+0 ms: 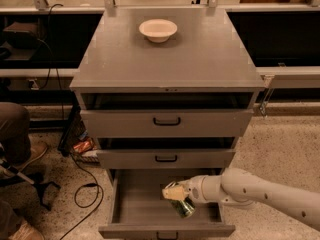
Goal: Place green can into bottom drawer
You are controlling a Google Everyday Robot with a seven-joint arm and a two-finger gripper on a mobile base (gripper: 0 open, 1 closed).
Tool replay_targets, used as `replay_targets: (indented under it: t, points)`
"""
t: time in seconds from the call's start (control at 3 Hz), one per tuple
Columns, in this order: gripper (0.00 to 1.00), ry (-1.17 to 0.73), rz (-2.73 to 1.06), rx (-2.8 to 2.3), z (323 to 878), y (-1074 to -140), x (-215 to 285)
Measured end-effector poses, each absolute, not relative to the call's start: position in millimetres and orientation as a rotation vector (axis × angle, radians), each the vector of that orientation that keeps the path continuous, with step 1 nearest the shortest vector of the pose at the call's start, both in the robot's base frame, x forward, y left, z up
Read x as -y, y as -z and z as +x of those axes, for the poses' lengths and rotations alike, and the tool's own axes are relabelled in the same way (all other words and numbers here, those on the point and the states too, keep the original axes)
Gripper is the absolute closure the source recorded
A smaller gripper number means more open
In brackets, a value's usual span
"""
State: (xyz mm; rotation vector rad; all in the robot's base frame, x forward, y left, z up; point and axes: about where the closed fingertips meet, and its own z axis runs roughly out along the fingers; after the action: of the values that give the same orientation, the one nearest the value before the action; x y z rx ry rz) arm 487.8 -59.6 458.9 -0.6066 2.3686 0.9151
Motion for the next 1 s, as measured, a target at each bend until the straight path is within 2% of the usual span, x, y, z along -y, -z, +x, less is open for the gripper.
replay_targets:
  t: [0.33,1.0]
  points:
    - [1.0,-0.843,-0.582,-2.324,511,-430,61]
    - [1.0,-0.825,-0.493,-2.31,547,-348,57]
